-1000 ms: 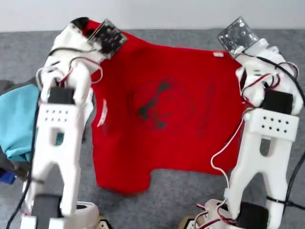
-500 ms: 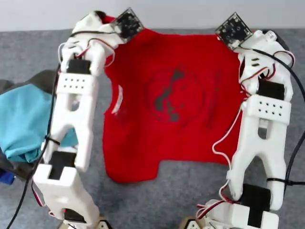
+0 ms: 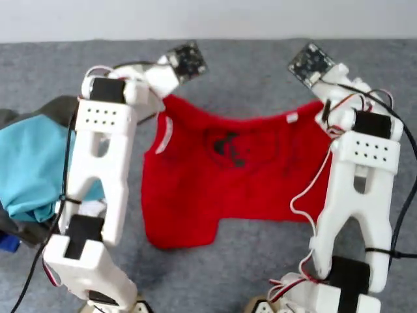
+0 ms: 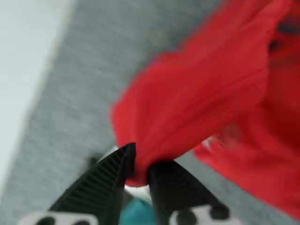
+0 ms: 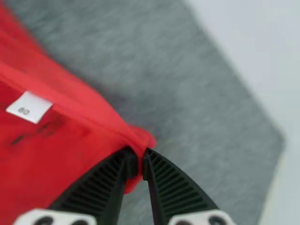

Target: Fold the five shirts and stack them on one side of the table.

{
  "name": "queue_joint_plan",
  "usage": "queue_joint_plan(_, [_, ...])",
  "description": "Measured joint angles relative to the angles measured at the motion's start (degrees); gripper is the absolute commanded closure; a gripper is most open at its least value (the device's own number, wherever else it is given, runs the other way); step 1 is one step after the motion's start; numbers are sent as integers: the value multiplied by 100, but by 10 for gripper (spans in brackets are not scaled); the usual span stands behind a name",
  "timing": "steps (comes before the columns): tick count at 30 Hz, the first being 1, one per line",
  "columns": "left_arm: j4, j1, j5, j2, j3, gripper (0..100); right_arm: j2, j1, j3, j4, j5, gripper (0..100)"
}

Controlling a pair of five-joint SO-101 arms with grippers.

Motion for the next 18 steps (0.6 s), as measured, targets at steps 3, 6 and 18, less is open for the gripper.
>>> queue_joint_plan(3, [941, 18, 0, -167, 0, 985, -105, 0, 0, 914, 0, 989])
queue_joint_plan(6, [1345, 18, 0, -334, 132, 985, -141, 0, 0, 1697, 0, 989])
queue_joint_plan(18, [1371, 747, 35, -1336, 3279, 985, -149, 185, 1345, 2347, 0, 989])
